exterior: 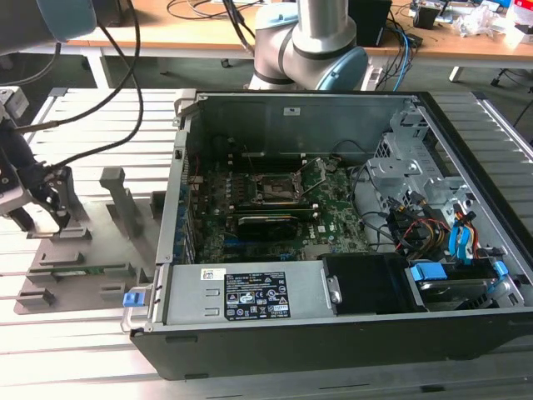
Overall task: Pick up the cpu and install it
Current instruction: 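Pick up the cpu and move it towards the insertion slot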
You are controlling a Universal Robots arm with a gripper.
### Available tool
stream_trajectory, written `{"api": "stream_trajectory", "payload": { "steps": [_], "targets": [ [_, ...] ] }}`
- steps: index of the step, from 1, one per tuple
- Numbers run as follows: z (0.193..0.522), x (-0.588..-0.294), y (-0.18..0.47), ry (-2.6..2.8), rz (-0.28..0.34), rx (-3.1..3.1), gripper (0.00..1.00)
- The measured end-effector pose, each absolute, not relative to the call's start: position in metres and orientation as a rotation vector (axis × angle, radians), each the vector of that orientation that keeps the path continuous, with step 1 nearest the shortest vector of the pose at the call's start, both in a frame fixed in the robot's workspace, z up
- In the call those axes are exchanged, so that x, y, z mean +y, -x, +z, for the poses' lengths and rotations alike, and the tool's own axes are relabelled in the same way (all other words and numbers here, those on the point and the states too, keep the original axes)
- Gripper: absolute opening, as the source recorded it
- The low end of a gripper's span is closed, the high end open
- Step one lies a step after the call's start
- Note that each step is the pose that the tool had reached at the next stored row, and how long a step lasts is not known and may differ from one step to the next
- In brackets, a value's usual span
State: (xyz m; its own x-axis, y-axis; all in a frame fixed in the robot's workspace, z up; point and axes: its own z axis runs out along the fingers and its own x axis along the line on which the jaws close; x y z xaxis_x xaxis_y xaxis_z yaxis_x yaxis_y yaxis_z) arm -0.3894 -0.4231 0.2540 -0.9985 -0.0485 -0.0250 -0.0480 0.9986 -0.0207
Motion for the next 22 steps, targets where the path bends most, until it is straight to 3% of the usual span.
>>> {"api": "stream_trajectory", "payload": {
  "steps": [22],
  "targets": [
    [0.313, -0.423, 0.389, 0.075, -0.031, 3.115, 0.54]
  ]
}}
